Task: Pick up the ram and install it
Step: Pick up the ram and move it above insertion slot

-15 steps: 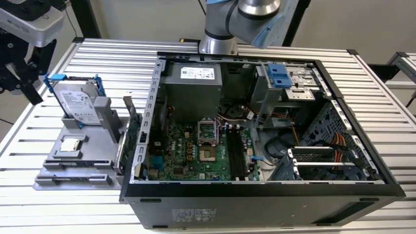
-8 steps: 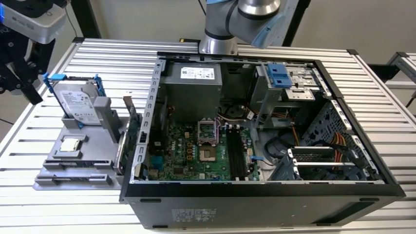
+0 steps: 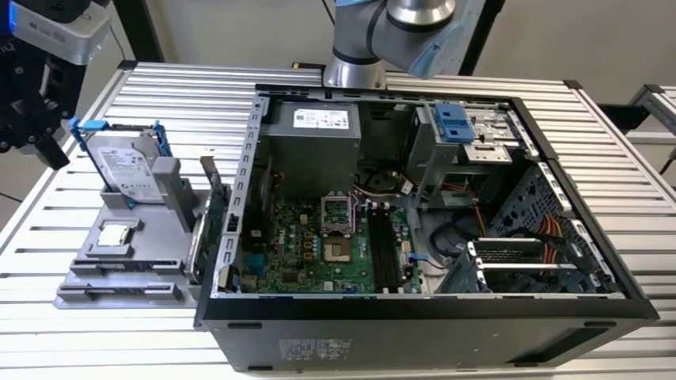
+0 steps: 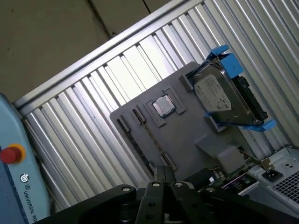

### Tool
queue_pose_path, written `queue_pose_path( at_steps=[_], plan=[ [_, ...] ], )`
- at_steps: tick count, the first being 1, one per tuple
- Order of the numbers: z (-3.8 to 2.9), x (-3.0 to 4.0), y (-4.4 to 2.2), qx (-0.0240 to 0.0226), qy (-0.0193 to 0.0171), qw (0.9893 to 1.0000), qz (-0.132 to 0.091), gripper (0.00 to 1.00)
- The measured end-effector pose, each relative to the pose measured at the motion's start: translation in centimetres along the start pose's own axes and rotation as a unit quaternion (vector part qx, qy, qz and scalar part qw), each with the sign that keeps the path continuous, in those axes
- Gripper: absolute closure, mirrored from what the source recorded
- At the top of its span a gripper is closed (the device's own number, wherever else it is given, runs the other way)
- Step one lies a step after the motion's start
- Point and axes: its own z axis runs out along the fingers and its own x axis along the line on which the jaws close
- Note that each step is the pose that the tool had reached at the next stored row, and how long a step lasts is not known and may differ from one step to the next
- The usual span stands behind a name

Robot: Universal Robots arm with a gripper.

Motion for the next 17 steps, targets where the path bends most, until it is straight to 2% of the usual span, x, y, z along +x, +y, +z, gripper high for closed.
queue_pose_path(
  at_steps=[3, 7, 17],
  plan=[
    [-0.02, 0.0, 0.0, -0.0001, 0.0008, 0.9999, -0.017, 1.0],
    [-0.05, 0.0, 0.0, -0.0002, 0.0019, 0.9991, -0.042, 1.0],
    [-0.1, 0.0, 0.0, -0.0004, 0.0041, 0.9957, -0.092, 1.0]
  ],
)
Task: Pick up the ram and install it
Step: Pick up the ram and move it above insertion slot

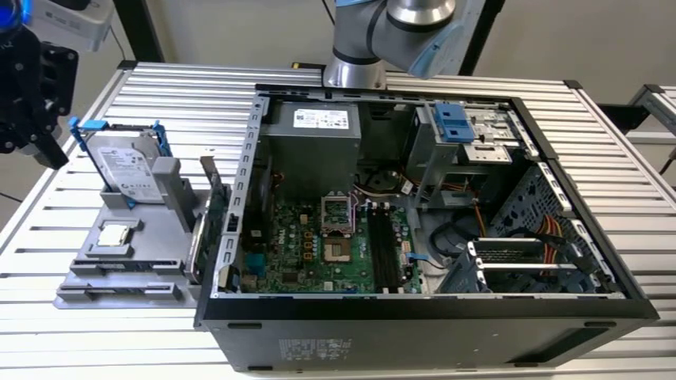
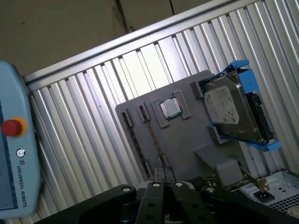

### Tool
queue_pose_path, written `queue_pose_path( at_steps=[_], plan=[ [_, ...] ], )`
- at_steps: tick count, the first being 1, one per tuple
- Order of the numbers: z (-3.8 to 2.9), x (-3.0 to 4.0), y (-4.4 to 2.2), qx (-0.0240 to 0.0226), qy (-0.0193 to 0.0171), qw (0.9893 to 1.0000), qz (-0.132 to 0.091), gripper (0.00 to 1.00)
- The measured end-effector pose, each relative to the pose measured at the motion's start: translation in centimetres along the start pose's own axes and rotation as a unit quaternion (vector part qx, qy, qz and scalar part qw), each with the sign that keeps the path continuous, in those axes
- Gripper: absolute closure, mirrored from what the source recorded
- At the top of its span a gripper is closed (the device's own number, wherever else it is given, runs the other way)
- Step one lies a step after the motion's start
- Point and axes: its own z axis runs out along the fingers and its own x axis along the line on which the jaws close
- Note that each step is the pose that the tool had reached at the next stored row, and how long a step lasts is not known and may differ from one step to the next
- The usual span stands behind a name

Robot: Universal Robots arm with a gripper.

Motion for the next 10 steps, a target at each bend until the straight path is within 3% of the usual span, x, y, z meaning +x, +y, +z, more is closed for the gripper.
queue_pose_path(
  at_steps=[10],
  plan=[
    [-0.04, 0.0, 0.0, -0.0002, 0.0016, 0.9993, -0.037, 1.0]
  ],
)
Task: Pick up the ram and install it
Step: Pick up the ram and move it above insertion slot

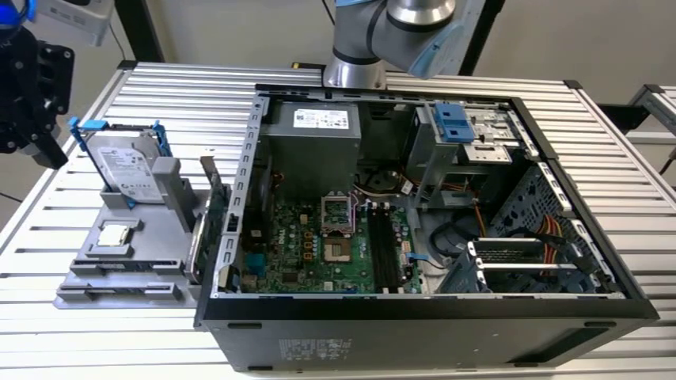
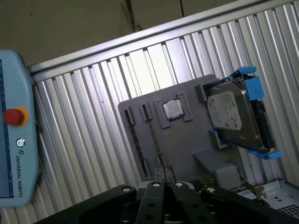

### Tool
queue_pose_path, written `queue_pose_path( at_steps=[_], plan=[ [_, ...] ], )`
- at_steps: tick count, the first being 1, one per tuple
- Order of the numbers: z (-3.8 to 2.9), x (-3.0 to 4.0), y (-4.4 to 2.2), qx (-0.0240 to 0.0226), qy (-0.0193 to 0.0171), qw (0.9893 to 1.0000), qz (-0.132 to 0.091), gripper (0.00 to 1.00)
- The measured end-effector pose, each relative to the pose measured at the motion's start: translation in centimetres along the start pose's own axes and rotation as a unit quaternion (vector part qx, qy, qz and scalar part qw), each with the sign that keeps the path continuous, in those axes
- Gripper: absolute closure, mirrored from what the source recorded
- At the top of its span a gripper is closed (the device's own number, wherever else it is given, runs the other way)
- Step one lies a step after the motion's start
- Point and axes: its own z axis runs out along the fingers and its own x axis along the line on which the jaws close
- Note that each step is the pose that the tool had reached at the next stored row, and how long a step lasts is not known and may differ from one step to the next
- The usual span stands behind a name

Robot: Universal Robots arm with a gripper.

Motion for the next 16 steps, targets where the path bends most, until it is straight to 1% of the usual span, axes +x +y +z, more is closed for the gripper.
queue_pose_path(
  at_steps=[5, 9, 12, 15, 16],
  plan=[
    [0.0, 0.0, 0.0, 0.0, 0.0007, 0.9999, -0.017, 1.0],
    [0.0, 0.0, 0.0, 0.0009, 0.0012, 0.9995, -0.032, 1.0],
    [-0.01, -0.01, 0.0, 0.0055, 0.0005, 0.999, -0.044, 1.0],
    [-0.01, 0.0, 0.0, 0.0127, -0.001, 0.9983, -0.056, 1.0],
    [-0.01, 0.0, 0.0, 0.0144, -0.0014, 0.9981, -0.06, 1.0]
  ],
)
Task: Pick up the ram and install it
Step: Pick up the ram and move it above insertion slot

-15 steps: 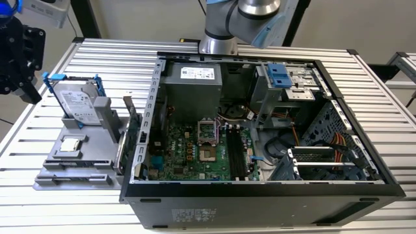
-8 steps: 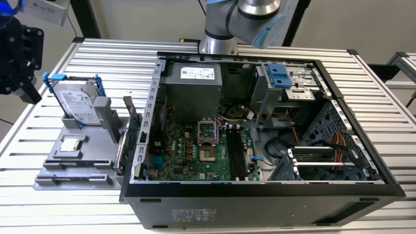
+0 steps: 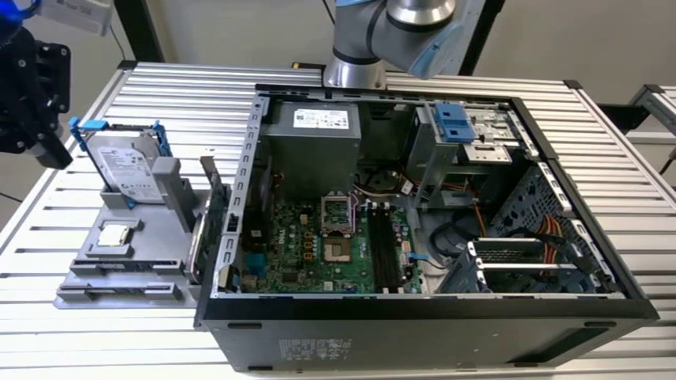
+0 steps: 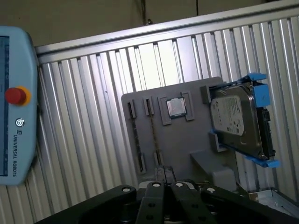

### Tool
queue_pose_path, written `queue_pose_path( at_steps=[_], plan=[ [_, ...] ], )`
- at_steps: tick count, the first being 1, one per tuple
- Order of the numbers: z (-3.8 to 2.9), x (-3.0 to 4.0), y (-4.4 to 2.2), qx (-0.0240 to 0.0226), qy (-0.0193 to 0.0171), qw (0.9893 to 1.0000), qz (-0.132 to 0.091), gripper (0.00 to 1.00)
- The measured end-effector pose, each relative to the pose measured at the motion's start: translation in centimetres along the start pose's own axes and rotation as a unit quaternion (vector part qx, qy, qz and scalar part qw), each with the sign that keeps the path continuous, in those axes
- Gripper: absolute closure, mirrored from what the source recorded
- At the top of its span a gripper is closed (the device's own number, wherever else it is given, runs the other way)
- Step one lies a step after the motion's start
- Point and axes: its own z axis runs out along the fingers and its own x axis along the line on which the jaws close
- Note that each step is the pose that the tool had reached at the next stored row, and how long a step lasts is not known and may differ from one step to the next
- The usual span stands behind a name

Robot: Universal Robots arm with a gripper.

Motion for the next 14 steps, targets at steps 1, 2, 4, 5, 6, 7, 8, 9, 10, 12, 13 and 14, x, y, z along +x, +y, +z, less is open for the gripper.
queue_pose_path(
  at_steps=[1, 2, 4, 5, 6, 7, 8, 9, 10, 12, 13, 14],
  plan=[
    [0.0, 0.0, 0.0, 0.0009, -0.0002, 1.0, -0.004, 1.0],
    [0.01, 0.0, 0.0, 0.0011, 0.0001, 1.0, -0.008, 1.0],
    [0.02, 0.01, 0.01, 0.0011, 0.001, 0.9998, -0.021, 1.0],
    [0.01, 0.01, 0.01, 0.001, 0.0014, 0.9996, -0.028, 1.0],
    [0.0, 0.01, 0.01, 0.0009, 0.0017, 0.9993, -0.036, 1.0],
    [0.0, 0.0, 0.01, 0.0009, 0.0019, 0.999, -0.045, 1.0],
    [0.01, 0.0, 0.01, 0.0008, 0.0019, 0.9985, -0.054, 1.0],
    [0.01, 0.0, 0.01, 0.0007, 0.0021, 0.998, -0.063, 1.0],
    [0.01, 0.0, 0.01, 0.0007, 0.0021, 0.9975, -0.07, 1.0],
    [0.01, 0.0, 0.01, 0.0005, 0.0023, 0.9965, -0.084, 1.0],
    [0.01, 0.0, 0.0, 0.0005, 0.0024, 0.9959, -0.091, 1.0],
    [0.01, 0.0, 0.01, 0.0004, 0.0025, 0.9952, -0.097, 1.0]
  ],
)
